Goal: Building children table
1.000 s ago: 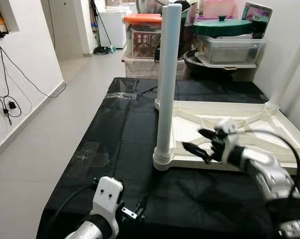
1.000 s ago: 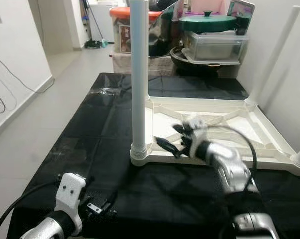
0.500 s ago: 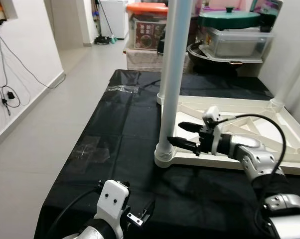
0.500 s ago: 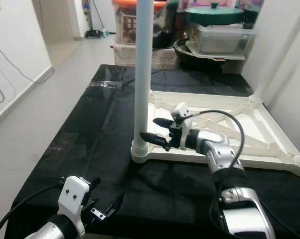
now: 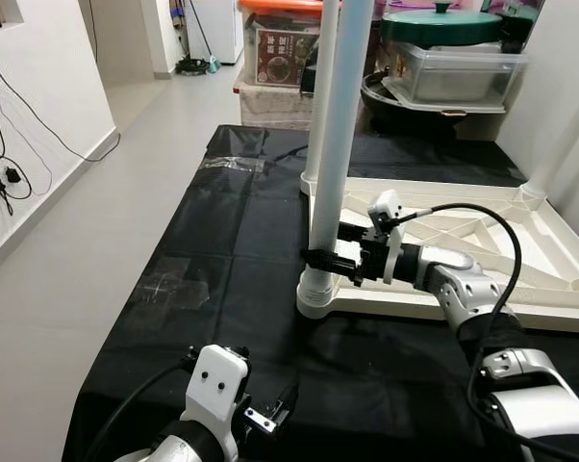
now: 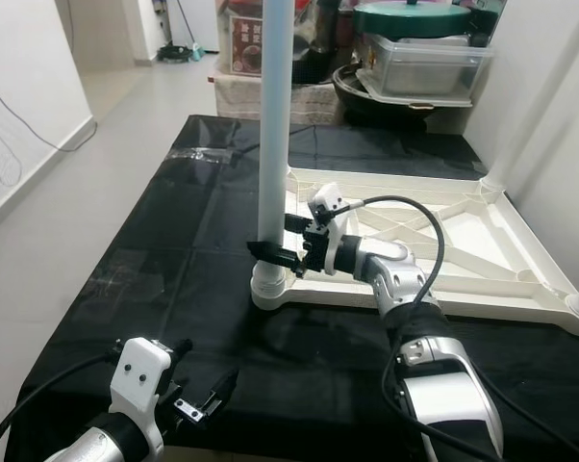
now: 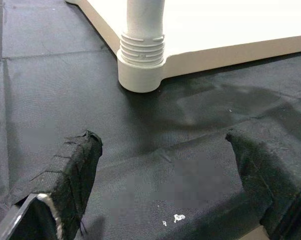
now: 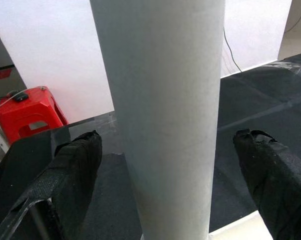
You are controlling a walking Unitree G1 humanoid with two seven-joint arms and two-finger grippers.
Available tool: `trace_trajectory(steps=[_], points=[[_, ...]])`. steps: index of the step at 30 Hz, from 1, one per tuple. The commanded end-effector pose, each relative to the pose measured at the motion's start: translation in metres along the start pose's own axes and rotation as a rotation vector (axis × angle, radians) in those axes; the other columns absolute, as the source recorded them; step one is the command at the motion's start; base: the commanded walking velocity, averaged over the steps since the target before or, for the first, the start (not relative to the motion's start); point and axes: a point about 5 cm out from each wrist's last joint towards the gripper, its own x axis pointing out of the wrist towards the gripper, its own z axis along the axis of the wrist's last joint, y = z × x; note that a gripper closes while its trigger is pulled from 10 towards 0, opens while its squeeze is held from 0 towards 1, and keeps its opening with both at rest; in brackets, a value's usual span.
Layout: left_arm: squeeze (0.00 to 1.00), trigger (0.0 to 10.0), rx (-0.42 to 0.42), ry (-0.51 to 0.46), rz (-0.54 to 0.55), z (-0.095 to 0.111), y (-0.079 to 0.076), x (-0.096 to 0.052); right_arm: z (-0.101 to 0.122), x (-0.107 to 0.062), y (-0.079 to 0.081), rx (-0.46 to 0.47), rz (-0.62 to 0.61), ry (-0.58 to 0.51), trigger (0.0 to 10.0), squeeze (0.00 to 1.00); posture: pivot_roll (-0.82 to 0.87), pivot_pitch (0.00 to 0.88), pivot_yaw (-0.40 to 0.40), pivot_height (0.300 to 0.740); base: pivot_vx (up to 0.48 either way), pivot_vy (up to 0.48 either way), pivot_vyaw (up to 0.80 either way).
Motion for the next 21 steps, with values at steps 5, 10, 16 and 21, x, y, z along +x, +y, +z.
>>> trace_trajectory(steps=[5, 10, 16, 21], points=[[0.0, 10.0, 0.064, -0.154, 0.099, 0.019, 0.004, -0.002, 0.002, 0.01, 0.002, -0.004, 0.032, -0.01, 10.0, 0.0, 0.18, 0.101, -0.061, 0.74, 0.0, 0.0, 0.0], [0.0, 10.0, 0.083, -0.173, 0.124, 0.021, 0.005, -0.002, 0.007, 0.018, 0.003, -0.004, 0.044, -0.026, 10.0, 0.0, 0.18, 0.101, -0.065, 0.74, 0.0, 0.0, 0.0], [0.0, 10.0, 0.085, -0.169, 0.125, 0.02, 0.005, -0.001, 0.009, 0.029, 0.008, -0.001, 0.064, -0.045, 10.0, 0.0, 0.18, 0.1, -0.067, 0.74, 0.0, 0.0, 0.0], [0.0, 10.0, 0.088, -0.177, 0.131, 0.02, 0.004, -0.001, 0.009, 0.035, 0.009, 0.009, 0.064, -0.062, 10.0, 0.0, 0.18, 0.099, -0.071, 0.74, 0.0, 0.0, 0.0]])
